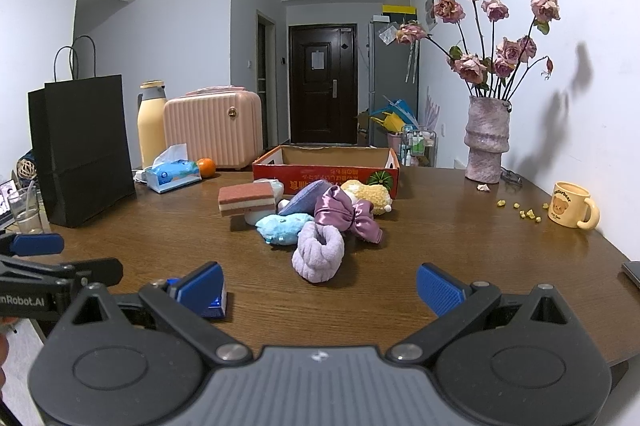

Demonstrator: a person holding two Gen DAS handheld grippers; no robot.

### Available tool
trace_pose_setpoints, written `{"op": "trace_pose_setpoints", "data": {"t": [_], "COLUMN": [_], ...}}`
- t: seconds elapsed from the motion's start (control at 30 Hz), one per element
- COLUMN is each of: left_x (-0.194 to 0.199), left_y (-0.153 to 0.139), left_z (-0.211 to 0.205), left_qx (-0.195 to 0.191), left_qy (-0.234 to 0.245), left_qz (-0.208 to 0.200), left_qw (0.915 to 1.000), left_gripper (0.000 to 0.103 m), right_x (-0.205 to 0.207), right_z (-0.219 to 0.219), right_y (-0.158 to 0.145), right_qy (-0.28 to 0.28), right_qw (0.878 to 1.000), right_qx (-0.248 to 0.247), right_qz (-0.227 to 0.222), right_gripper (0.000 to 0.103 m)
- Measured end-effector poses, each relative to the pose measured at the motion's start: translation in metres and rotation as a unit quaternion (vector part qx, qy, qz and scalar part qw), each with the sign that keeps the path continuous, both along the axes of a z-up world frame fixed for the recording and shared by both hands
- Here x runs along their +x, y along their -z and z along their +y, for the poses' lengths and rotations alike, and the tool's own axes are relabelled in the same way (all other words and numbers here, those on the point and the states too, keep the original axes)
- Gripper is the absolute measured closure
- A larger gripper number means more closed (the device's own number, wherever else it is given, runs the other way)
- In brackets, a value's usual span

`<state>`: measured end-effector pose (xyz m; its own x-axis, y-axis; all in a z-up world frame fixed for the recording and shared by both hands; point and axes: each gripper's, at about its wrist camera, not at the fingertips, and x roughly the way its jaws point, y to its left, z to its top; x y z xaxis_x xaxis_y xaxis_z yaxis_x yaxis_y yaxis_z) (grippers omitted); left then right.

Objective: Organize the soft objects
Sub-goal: 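Move both tools toward the blue tissue pack and lavender hair band, then close the left tool on the blue handkerchief tissue pack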

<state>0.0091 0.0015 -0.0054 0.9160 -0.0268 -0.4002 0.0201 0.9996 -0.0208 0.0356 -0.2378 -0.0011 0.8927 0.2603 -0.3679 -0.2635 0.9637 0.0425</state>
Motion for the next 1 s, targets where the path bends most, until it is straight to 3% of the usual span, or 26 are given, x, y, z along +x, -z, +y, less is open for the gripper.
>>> {"op": "trace_pose_setpoints", "data": {"t": [1.0], "left_x": [0.075], "left_y": [0.024], "left_z": [0.003], "left_qx": [-0.001], "left_qy": [-0.007], "left_qz": [0.079], "left_qw": [0.9968], "left_gripper": [0.0], "right_x": [0.073], "right_z": [0.005], "right_y": [0.021], "right_qy": [-0.011], "right_qw": [0.998], "right_qx": [-0.004], "right_qz": [0.068], "right_gripper": [0.0]}}
